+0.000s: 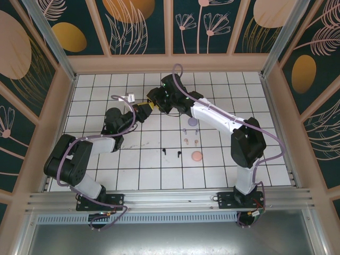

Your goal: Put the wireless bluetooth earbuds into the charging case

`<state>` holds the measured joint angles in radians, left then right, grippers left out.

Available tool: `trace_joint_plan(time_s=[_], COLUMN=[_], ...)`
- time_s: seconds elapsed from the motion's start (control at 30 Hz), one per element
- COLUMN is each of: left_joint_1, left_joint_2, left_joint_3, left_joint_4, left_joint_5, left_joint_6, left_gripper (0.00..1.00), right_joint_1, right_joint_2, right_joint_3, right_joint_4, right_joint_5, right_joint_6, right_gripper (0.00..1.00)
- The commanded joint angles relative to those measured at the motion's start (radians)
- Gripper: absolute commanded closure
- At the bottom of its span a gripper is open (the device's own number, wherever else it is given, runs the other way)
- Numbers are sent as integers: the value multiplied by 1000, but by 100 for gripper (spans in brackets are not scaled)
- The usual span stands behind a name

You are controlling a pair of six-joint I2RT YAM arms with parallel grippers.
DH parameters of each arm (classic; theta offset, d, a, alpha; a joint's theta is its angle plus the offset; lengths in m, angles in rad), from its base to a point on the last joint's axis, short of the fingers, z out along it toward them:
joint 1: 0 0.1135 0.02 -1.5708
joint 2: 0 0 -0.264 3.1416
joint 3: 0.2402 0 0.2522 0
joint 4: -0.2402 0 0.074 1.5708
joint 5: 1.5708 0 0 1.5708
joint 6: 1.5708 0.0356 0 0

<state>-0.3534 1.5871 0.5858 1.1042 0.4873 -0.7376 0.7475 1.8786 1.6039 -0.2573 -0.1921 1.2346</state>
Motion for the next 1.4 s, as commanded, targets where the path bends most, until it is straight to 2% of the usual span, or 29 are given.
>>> trace_joint_plan(time_s=[0.0, 0.4, 0.67, 1.03, 1.1, 1.23, 1.37], left_joint_1=[-6, -6, -6, -6, -6, -7, -7], left_joint_2=[13, 8, -2, -13, -12, -4, -7], left_joint_3=[29, 32, -8, -14, -14, -14, -11], left_joint_4=[72, 111, 211, 307, 327, 373, 383], left_joint_5=[7, -30, -84, -91, -95, -98, -98], left_joint_6=[-10, -29, -73, -133, -148, -184, -201], left_gripper=[71, 68, 84, 83, 86, 100, 100], right_joint_1=[9, 12, 20, 34, 33, 33, 31], right_joint_2=[-2, -6, -24, -52, -59, -70, -77], right_joint_3=[10, -3, -42, -37, -44, -53, -56], right_joint_4=[29, 47, 107, 113, 117, 131, 137], right_joint_5=[-12, -23, -58, -52, -53, -59, -58], right_joint_6=[9, 22, 77, 104, 110, 121, 123], right_gripper=[61, 61, 61, 60, 60, 60, 57])
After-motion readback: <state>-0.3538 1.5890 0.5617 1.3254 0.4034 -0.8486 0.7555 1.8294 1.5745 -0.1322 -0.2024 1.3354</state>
